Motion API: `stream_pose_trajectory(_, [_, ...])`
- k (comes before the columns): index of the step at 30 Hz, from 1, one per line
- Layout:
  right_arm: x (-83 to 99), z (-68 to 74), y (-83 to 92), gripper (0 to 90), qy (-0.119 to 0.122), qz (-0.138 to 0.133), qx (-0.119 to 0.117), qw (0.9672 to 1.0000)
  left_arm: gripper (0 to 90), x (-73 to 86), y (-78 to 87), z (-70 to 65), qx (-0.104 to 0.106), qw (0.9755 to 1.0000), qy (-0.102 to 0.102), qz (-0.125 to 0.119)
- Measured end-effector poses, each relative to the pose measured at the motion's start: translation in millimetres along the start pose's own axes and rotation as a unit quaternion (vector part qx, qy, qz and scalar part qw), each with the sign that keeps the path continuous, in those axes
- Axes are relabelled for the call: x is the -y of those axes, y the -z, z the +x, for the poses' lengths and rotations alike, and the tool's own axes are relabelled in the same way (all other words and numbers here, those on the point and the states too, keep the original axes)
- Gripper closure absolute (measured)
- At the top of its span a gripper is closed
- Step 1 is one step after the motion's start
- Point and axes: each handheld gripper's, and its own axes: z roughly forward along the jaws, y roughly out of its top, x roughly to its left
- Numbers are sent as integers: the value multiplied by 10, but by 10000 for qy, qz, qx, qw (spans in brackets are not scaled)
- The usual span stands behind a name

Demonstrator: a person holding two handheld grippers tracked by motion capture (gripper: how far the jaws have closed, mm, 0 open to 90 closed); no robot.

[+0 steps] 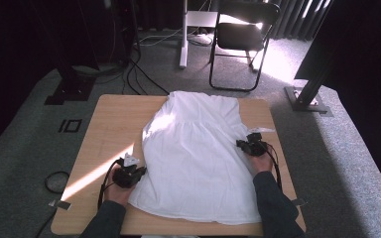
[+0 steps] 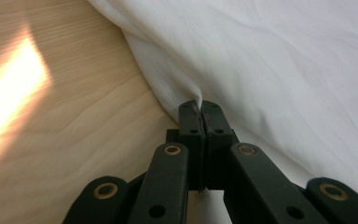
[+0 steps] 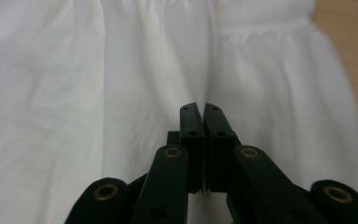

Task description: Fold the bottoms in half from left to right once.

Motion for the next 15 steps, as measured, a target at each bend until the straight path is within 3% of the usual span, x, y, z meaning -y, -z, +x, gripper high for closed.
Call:
stream_pose_trajectory(3, [-55, -14, 267, 886, 8, -360, 148, 9992, 897, 85, 242, 38, -77, 9994, 253, -245])
stream_pose_trajectory(4, [-101, -39, 467, 889, 50, -563, 285, 9980, 898, 151, 438, 56, -134, 9978, 422, -502])
stream_pose_trajectory(5, [-101, -39, 467, 889, 50, -563, 285, 9980, 899, 151, 438, 56, -134, 9978, 422, -502])
stream_pose_trajectory(6, [-130, -64, 647, 890, 152, -673, 499, 9964, 900, 202, 574, 58, -221, 9964, 509, -644])
stream_pose_trajectory(8, [-132, -74, 700, 890, 187, -678, 584, 9958, 900, 297, 749, 58, -327, 9953, 549, -731])
stream_pose_trajectory(9, [-112, -114, 776, 890, 225, -689, 767, 9944, 900, 327, 769, 54, -349, 9950, 574, -733])
stream_pose_trajectory(10, [-57, -194, 812, 889, 92, -677, 859, 9940, 900, 376, 748, 48, -342, 9962, 521, -614])
stream_pose_trajectory(12, [-26, -233, 809, 889, 2, -663, 838, 9943, 900, 397, 699, 43, -364, 9967, 497, -530])
stream_pose_trajectory(14, [62, -304, 742, 888, -38, -513, 881, 9948, 899, 404, 603, 38, -232, 9975, 533, -397])
stream_pose_trajectory(15, [131, -344, 649, 888, -3, -322, 1009, 9944, 896, 404, 603, 38, -232, 9975, 533, -397])
